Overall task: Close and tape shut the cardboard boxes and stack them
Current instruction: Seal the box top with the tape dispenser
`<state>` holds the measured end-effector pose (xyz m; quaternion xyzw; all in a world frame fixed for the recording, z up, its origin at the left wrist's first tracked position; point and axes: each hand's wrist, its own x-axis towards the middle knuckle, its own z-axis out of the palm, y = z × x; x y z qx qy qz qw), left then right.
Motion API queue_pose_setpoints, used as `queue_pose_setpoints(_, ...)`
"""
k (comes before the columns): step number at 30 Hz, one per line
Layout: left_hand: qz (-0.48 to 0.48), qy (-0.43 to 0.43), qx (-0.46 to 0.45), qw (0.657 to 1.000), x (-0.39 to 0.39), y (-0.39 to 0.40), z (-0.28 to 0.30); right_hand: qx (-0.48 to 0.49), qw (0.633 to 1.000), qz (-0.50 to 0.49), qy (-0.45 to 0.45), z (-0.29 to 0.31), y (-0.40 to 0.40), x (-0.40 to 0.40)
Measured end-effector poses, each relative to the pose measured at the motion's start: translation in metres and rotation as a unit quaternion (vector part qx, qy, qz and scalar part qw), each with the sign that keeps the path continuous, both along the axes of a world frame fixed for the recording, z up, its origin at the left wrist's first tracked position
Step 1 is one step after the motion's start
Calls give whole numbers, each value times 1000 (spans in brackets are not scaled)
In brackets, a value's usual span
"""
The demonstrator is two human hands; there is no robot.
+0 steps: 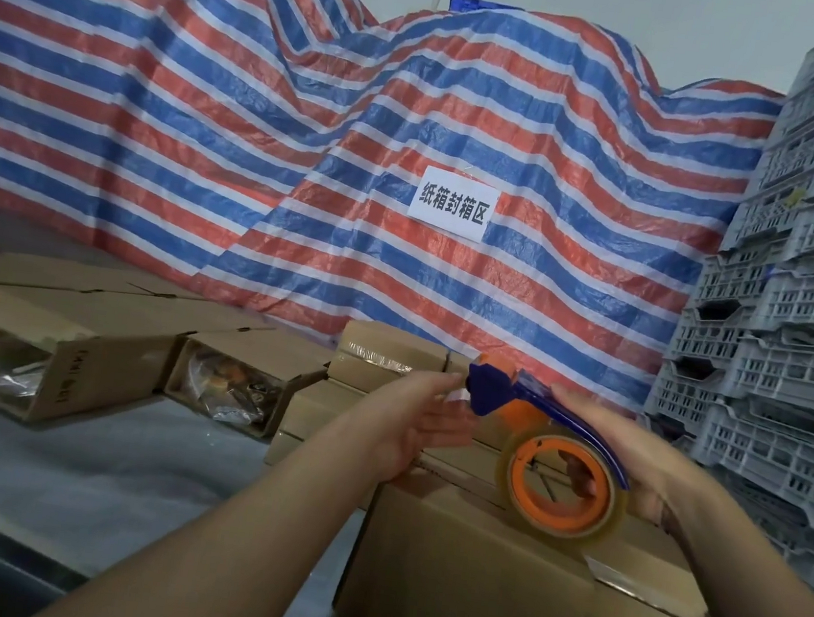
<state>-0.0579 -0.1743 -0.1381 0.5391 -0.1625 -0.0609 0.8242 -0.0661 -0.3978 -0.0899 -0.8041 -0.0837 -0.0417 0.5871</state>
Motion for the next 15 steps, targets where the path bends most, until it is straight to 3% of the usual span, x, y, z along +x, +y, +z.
queue_pose_setpoints(15, 137, 26, 42, 989, -3, -9, -10, -64, 995, 21, 68, 12, -1, 9)
